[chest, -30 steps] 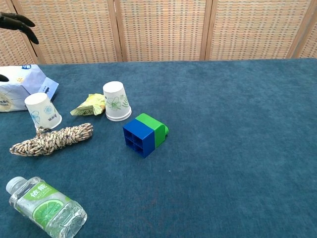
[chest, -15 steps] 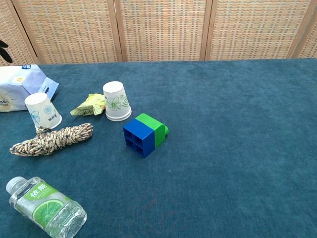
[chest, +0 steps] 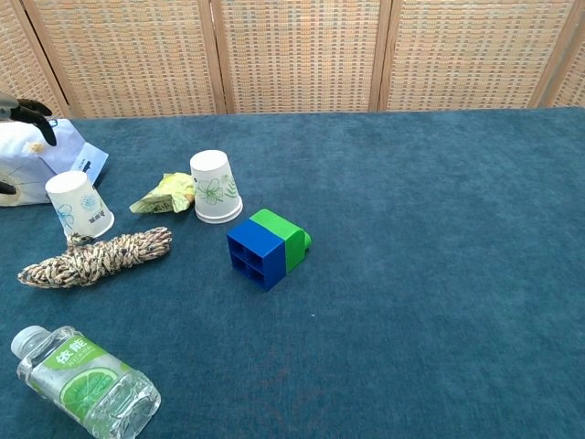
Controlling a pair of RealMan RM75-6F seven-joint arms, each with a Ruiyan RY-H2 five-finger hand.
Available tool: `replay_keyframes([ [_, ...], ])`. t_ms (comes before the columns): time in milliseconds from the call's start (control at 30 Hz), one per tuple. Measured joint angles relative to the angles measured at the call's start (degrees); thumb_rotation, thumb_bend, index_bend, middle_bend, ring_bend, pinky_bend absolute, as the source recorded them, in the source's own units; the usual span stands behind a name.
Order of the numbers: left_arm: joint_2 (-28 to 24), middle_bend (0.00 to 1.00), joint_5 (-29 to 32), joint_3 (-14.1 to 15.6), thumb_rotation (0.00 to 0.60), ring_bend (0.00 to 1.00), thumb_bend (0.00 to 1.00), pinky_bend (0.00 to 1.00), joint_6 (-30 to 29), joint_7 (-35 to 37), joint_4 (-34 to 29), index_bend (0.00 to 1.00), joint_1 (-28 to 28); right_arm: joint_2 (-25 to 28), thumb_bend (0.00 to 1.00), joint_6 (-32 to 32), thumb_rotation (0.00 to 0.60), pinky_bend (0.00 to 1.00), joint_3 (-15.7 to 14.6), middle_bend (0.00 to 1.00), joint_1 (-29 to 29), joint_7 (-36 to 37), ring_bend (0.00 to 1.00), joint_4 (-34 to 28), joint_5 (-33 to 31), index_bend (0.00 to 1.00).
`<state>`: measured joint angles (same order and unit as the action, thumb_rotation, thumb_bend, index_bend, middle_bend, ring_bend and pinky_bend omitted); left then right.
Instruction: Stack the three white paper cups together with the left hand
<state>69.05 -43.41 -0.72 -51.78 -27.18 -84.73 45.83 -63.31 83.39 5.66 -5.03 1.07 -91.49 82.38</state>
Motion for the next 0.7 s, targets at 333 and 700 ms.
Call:
replay_keyframes([
  [333, 2.8, 0.0, 3.2, -0.9, 0.6, 0.0, 0.22, 0.0, 0.8, -4.5, 0.5, 0.26, 1.7, 0.1, 0.0, -0.1, 0.6, 0.0, 0.0, 0.0, 0.0, 0.2, 0.0, 0.0, -0.1, 0.0],
  [700, 5.2, 0.0, 6.0, -1.2, 0.6, 0.0, 0.22, 0.0, 1.6, -6.6, 3.0, 0.32, 2.4, 0.2, 0.0, -0.1, 0.6, 0.0, 0.1, 0.0, 0.1, 0.4, 0.0, 0.0, -0.4, 0.0],
])
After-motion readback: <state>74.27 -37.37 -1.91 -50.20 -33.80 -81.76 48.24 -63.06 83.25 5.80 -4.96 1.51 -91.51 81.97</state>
